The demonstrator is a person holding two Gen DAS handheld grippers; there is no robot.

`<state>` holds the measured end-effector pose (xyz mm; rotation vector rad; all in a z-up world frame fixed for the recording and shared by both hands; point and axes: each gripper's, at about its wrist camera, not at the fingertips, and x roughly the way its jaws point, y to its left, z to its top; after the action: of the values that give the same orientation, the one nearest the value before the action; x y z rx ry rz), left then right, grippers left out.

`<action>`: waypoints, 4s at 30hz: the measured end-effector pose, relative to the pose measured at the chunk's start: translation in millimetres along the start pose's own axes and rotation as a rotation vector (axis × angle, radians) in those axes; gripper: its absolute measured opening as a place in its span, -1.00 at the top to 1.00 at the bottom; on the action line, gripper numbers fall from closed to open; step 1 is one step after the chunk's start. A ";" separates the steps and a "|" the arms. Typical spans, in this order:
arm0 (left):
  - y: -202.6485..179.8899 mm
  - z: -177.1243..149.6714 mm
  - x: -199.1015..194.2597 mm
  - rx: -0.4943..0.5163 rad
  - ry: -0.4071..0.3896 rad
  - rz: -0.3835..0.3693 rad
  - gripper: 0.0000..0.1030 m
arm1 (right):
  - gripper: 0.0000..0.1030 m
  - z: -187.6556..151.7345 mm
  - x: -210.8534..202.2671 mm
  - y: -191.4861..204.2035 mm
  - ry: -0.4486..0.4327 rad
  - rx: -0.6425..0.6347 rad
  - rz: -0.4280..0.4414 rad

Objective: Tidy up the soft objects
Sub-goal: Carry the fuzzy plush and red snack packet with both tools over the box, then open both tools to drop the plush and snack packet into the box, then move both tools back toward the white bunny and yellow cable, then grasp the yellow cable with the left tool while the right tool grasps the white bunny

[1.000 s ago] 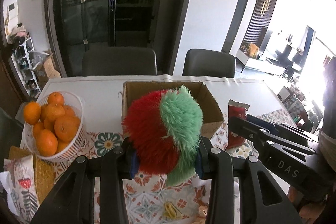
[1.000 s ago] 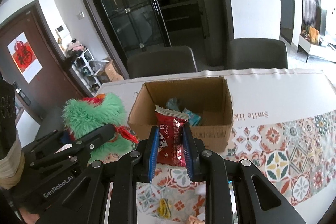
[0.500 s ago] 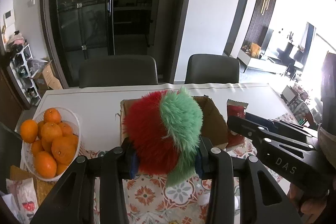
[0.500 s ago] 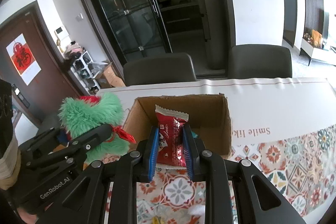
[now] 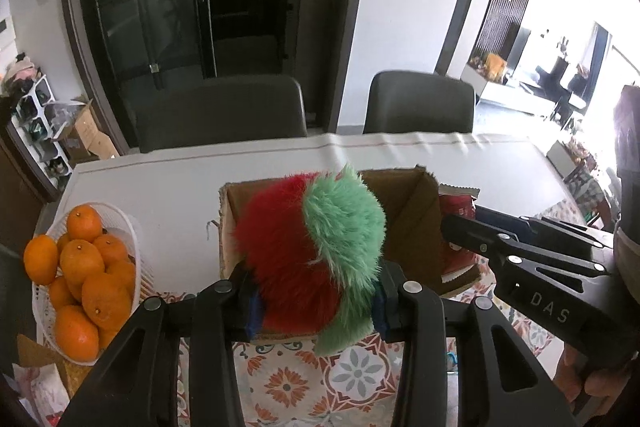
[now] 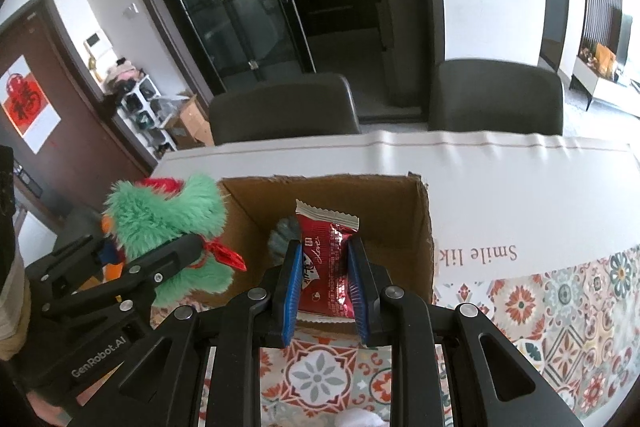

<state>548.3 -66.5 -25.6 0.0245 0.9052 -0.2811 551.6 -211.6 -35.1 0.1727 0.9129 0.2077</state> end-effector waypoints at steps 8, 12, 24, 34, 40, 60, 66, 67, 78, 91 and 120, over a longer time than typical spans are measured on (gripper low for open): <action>3.7 -6.4 35.9 0.004 0.066 0.016 0.14 | 0.53 -4.4 38.8 -12.3 0.068 0.025 -0.005; 4.6 -11.5 40.9 0.001 0.071 0.033 -0.16 | 0.43 -7.0 52.5 -17.9 0.096 0.043 -0.001; 6.4 -26.8 15.7 -0.019 0.050 0.088 -0.29 | 0.22 -22.4 23.6 -15.3 0.055 0.050 -0.108; -12.2 -47.3 -22.5 0.001 0.041 0.076 -0.35 | 0.11 -42.9 -21.0 -11.9 0.017 0.082 -0.102; -19.2 -64.7 -39.4 0.006 0.056 0.075 -0.40 | 0.09 -63.1 -39.7 -9.1 0.015 0.093 -0.118; -37.5 -133.8 -42.6 -0.019 0.172 0.026 -0.40 | 0.09 -137.0 -54.8 -23.0 0.109 0.178 -0.152; -42.0 -155.0 -29.7 -0.023 0.233 0.018 -0.40 | 0.01 -157.6 -49.5 -31.8 0.151 0.213 -0.162; -42.7 -157.5 -28.5 -0.022 0.238 0.018 -0.40 | -0.04 -160.5 -48.8 -33.2 0.156 0.220 -0.165; -46.8 -183.8 -3.7 -0.013 0.355 -0.012 -0.40 | -0.07 -193.3 -31.6 -42.8 0.250 0.291 -0.128; -46.1 -209.4 24.8 -0.042 0.460 -0.016 -0.40 | -0.07 -226.7 -1.0 -56.0 0.353 0.425 -0.058; -43.1 -237.9 101.9 -0.186 0.597 0.038 0.13 | -0.12 -243.6 67.4 -71.1 0.466 0.547 -0.084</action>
<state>413.1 -98.5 -248.3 -0.0486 1.5195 -0.1519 404.7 -248.8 -249.6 0.6087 1.4267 -0.0923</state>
